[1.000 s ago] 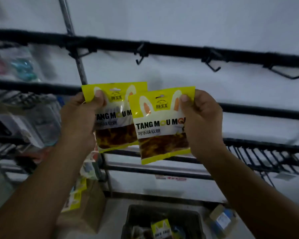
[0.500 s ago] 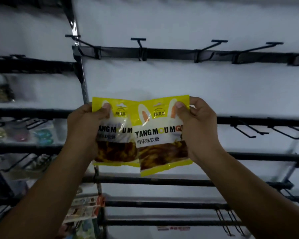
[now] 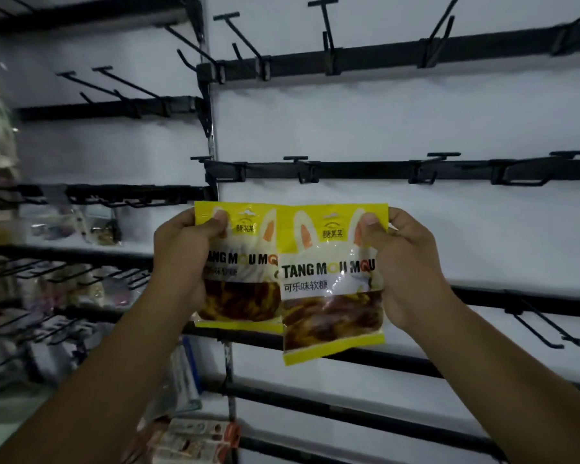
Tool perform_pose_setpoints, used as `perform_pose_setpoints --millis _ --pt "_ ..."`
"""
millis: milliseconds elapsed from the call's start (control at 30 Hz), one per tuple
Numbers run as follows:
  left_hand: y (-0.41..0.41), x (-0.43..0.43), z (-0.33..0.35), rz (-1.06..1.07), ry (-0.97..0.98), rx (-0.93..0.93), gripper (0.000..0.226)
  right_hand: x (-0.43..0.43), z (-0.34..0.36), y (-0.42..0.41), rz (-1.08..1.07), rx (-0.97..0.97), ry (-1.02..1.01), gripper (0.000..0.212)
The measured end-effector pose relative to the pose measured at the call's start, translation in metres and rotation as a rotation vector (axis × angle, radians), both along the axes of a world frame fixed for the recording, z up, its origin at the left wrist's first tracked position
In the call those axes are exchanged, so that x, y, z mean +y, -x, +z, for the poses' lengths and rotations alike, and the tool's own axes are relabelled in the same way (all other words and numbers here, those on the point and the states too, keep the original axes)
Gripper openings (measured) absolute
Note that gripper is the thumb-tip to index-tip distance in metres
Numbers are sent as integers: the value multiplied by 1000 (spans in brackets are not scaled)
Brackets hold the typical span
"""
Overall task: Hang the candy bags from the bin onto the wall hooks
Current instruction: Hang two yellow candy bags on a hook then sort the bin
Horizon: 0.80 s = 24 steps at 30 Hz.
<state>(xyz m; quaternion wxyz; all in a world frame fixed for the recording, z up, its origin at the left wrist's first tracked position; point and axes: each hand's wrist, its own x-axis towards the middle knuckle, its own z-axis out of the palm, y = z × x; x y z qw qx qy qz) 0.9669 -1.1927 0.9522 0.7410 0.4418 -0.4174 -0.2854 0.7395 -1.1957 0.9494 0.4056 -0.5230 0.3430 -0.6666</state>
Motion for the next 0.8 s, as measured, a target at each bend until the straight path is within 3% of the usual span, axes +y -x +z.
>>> perform_pose_setpoints --millis 333,800 --pt "-31 -40 14 -62 37 139 12 -21 13 -30 -27 60 27 40" --pt "-79 -100 32 -6 144 105 21 -50 14 -84 -146 -1 70 36"
